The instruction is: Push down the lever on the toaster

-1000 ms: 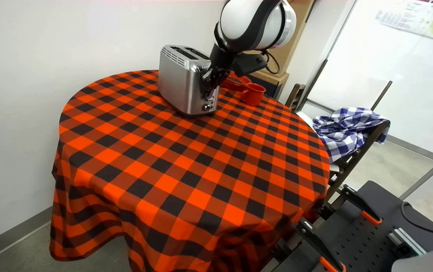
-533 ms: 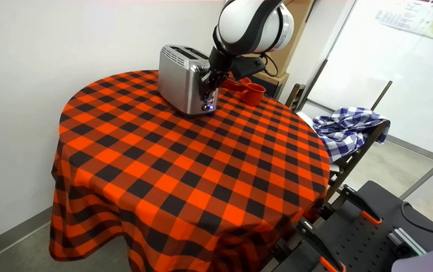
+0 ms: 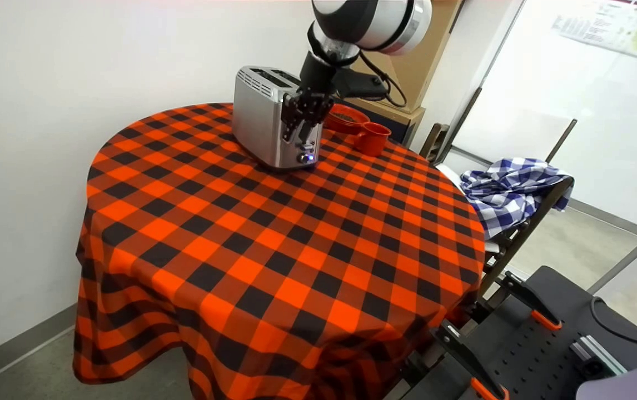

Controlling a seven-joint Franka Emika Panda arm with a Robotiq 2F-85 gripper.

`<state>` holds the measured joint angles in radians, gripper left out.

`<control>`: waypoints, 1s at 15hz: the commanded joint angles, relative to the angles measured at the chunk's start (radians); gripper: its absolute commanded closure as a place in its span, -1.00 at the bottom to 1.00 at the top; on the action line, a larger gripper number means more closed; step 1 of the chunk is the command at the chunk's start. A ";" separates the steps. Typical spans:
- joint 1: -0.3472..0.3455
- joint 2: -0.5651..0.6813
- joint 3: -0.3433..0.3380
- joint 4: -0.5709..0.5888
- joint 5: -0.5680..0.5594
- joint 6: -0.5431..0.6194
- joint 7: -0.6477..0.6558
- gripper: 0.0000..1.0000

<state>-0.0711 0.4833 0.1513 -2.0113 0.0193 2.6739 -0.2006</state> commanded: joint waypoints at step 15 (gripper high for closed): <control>0.139 -0.643 -0.012 -0.320 -0.083 -0.679 0.227 -1.00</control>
<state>0.0486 -0.1621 0.1584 -2.3333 -0.0610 1.9955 0.0242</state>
